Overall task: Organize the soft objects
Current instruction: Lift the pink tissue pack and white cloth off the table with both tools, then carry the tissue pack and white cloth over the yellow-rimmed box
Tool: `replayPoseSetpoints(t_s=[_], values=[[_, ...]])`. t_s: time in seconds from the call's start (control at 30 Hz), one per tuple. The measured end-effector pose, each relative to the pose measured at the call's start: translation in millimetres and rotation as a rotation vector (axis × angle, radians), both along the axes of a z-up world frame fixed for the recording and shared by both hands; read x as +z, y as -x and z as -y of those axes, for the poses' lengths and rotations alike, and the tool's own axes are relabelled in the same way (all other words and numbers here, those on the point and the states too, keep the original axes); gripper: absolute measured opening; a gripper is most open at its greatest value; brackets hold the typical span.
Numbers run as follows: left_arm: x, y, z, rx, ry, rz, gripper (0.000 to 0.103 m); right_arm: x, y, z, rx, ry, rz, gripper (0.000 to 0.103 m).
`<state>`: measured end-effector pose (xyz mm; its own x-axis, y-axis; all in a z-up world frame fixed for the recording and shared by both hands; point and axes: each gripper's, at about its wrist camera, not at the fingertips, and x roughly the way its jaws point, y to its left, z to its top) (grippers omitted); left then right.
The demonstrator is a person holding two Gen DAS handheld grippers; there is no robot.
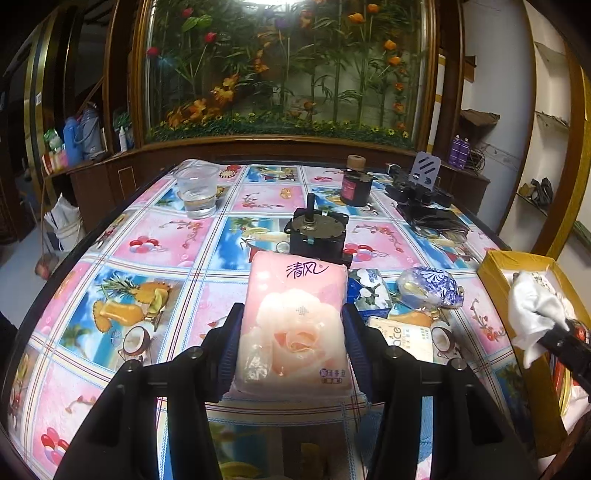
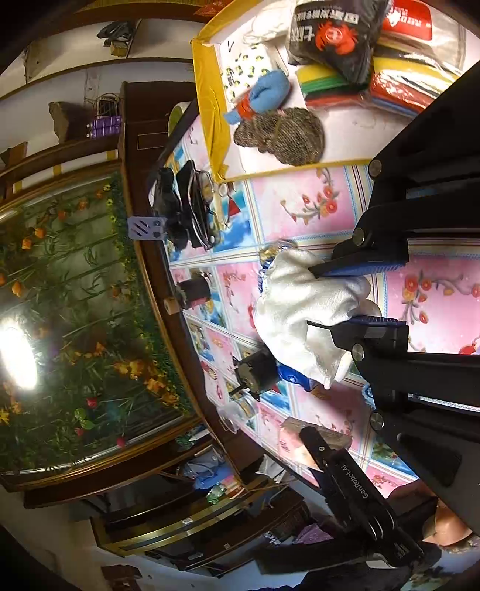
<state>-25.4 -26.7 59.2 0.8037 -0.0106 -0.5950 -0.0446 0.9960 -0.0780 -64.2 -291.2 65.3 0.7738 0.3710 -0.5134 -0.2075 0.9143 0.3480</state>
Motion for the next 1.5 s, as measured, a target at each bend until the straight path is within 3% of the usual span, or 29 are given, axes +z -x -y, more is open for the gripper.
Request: replayPoseSetpoints(t_s=[0.53, 0.83, 1.0, 1.27, 1.37, 1.5], values=[[2.9, 5.1, 6.5, -0.005, -0.008, 0.032, 0.051, 6.9, 9.1, 15.6, -0.012, -0.036, 0.008, 0.019], [7.1, 15.1, 55.2, -0.094, -0.021, 0.065, 0.051, 13.5, 24.1, 43.8, -0.041, -0.065, 0.030, 0.019], [10.0, 27.0, 103.6, -0.217, -0.034, 0.098, 0.051, 22.0, 43.4, 79.1, -0.077, -0.085, 0.067, 0.019], [13.2, 59.5, 197.4, -0.538, -0.001, 0.124, 0.051, 21.3, 76.2, 163.1, -0.229, -0.047, 0.060, 0.020], [9.6, 68.9, 231.2, -0.659, 0.017, 0.087, 0.051, 15.1, 87.4, 184.5, -0.266, -0.008, 0.028, 0.021], [0.5, 70.9, 261.7, -0.750, 0.033, 0.013, 0.051, 5.7, 98.5, 207.8, -0.331, 0.039, -0.014, 0.021]])
